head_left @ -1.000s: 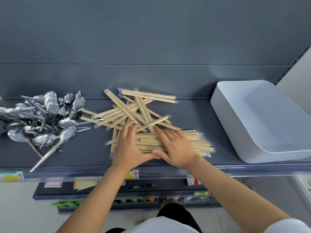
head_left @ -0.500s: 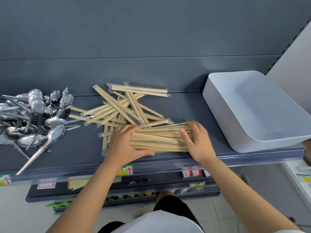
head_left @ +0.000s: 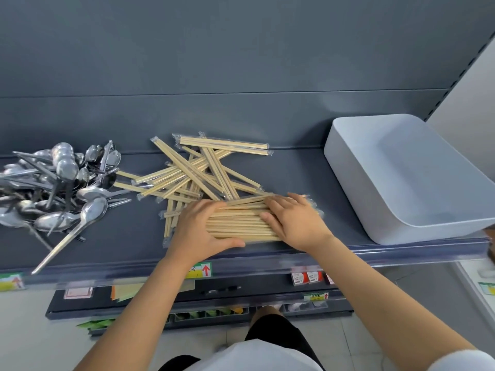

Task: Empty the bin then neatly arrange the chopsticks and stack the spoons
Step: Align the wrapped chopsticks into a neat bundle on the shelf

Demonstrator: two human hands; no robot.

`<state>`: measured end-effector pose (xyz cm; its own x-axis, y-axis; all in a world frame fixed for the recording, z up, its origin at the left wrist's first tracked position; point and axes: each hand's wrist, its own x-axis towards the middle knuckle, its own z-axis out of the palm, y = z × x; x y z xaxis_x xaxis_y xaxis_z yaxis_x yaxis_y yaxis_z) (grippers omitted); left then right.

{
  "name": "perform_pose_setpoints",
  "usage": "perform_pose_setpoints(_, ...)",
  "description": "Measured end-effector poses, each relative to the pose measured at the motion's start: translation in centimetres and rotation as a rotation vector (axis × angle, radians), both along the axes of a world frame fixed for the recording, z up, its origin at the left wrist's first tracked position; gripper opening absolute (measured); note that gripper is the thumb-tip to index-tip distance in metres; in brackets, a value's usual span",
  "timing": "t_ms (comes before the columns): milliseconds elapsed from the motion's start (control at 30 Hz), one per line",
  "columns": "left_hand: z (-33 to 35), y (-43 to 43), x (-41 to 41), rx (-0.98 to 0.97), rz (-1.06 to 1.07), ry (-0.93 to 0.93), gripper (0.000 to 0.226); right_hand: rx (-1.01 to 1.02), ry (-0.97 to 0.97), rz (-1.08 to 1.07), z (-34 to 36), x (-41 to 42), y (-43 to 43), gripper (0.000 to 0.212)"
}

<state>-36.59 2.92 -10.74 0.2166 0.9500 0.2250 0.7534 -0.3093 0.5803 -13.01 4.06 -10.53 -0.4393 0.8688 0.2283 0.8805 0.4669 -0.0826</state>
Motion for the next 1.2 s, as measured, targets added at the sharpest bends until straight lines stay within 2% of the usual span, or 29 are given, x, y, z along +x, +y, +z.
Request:
perform_pose_setpoints(100,-0.1,0.0,0.1,0.043,0.017,0.111,0.093,-0.015,0.103,0.006,0.9,-0.1,0.6,0.068)
perform_pose_setpoints(233,-0.1,0.0,0.2,0.041,0.027,0.127,0.093,-0.145,0.229,-0.041,3.1,-2.5,2.7,0.038)
perform_pose_setpoints(333,0.0,-0.1,0.2,0.054,0.03,0.131,0.092,-0.355,0.031,0.016,4.0,-4.2,5.1,0.028)
perform_pose_setpoints(400,0.0,-0.1,0.2,0.066,0.035,0.129,0.092,-0.417,-0.123,0.066,4.2,-4.8,6.3,0.019)
perform_pose_setpoints(500,0.1,-0.1,0.2,0.061,0.038,0.123,0.093,-0.473,-0.26,0.102,4.7,-5.1,7.4,0.021)
perform_pose_setpoints(600,0.2,-0.2,0.3,0.062,0.04,0.122,0.095,-0.558,-0.266,0.09,5.2,-5.2,7.6,0.015)
perform_pose_setpoints(700,0.2,-0.2,0.3,0.058,0.033,0.132,0.096,-0.53,-0.264,0.065,5.7,-4.4,7.6,0.006)
perform_pose_setpoints(767,0.1,-0.2,0.2,0.061,0.032,0.136,0.096,-0.507,-0.221,0.039,5.7,-3.3,7.3,0.006)
perform_pose_setpoints(1000,0.0,-0.1,0.2,0.07,0.04,0.133,0.097,-0.437,0.122,-0.063,6.1,1.5,5.6,0.011)
perform_pose_setpoints(1133,-0.1,0.0,0.2,0.093,0.065,0.124,0.094,-0.428,0.265,-0.017,6.1,2.5,4.4,0.014)
perform_pose_setpoints(1200,-0.1,-0.1,0.3,0.097,0.101,0.12,0.107,-0.441,0.269,0.009,5.8,2.3,3.6,0.018)
